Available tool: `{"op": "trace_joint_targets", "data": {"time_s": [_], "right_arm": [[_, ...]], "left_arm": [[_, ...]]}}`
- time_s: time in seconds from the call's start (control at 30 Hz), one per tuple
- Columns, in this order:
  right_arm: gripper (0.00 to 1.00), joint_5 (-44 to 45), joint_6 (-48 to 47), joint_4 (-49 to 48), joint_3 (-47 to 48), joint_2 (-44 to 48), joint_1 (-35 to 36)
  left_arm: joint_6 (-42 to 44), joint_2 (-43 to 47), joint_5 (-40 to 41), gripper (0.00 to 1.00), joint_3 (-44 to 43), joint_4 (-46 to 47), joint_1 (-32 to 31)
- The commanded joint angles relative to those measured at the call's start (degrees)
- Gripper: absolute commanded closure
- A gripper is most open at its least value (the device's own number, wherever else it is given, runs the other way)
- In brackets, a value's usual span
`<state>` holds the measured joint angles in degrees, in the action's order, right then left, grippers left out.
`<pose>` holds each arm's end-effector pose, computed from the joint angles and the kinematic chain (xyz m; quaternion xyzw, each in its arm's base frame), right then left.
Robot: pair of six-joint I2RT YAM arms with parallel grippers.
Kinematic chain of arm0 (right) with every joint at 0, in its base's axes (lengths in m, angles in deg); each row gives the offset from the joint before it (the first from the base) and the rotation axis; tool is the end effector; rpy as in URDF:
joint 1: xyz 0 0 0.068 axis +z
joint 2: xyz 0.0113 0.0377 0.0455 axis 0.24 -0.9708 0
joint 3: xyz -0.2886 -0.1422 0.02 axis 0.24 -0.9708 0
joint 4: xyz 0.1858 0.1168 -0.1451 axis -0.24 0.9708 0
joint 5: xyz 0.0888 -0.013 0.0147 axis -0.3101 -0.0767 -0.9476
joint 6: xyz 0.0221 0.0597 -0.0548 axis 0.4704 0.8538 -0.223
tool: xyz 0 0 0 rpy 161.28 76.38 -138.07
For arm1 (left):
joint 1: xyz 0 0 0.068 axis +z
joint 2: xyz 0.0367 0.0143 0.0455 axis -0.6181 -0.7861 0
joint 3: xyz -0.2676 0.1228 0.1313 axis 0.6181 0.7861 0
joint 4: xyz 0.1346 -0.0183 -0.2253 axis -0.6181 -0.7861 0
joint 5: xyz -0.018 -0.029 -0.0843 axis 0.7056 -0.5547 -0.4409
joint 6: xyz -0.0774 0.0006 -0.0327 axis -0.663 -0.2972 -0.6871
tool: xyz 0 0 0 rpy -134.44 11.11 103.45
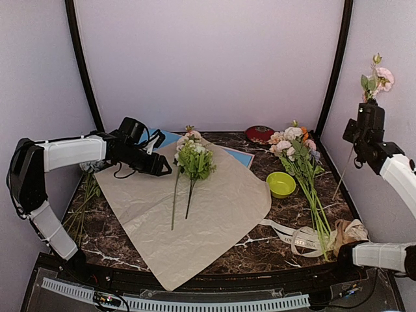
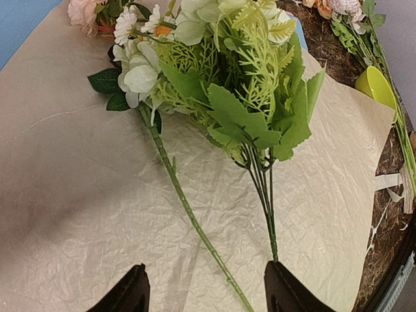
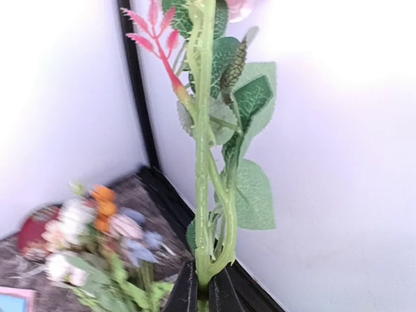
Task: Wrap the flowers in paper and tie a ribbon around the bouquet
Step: Place the fake flower on the flattened wrapping paper.
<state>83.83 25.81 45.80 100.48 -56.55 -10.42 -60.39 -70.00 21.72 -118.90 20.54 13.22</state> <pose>0.2401 -0.0310 0.3806 0.2742 0.7500 -0.1698 0.5774 0.3446 -0.1860 0.2628 0.1961 0.8984 -0.2443 0.3079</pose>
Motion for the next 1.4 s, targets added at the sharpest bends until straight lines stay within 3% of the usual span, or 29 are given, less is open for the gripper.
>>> {"op": "trace_joint_targets", "data": {"time_s": [0.0, 0.1, 0.17, 0.33, 0.47, 0.53, 0.7, 0.93, 1.27, 1.37], "right_arm": [[1.0, -10.25, -4.54, -12.04, -0.43, 6.68, 3.19], [1.0, -30.1, 3.88, -10.07, 3.88, 4.18, 7.35], [1.0, -37.87, 10.29, -15.07, 3.59, 1.59, 12.87], [1.0, -38.61, 21.3, -31.88, 6.94, -13.16, 32.68], [1.0, -40.92, 23.25, -27.55, 24.82, -34.08, 42.87], [1.0, -41.89, 26.2, -24.83, 32.21, -41.71, 45.08], [1.0, -43.03, 33.42, -29.56, 39.18, -56.08, 50.26], [1.0, -40.41, 36.86, -28.38, 49.93, -71.29, 52.95], [1.0, -41.32, 39.65, -26.13, 50.97, -77.75, 53.47], [0.84, -40.43, 38.23, -24.05, 51.1, -77.16, 53.65]], "left_arm": [[0.89, 2.39, 0.51, 0.38, -0.72, -0.62, 0.25], [1.02, 2.32, 0.57, 0.38, -0.73, -0.62, 0.23], [1.11, 2.35, 0.83, 0.38, -0.8, -0.7, 0.32], [1.24, 3.11, 2.24, 0.38, -0.78, -0.75, 0.62], [0.69, 4.8, 3.98, 0.37, -1.01, -1.44, 2.41], [0.63, 5.6, 5.03, 0.37, -1.13, -1.8, 3.36], [-0.06, 6.67, 6.29, 0.37, -0.65, -1.35, 4.99], [-0.46, 5.37, 5.4, 0.37, -0.92, -1.67, 5.56], [-0.28, 5.01, 5.24, 0.37, -0.86, -1.59, 5.64], [-0.22, 4.94, 5.06, 0.37, -0.81, -1.41, 5.66]]}}
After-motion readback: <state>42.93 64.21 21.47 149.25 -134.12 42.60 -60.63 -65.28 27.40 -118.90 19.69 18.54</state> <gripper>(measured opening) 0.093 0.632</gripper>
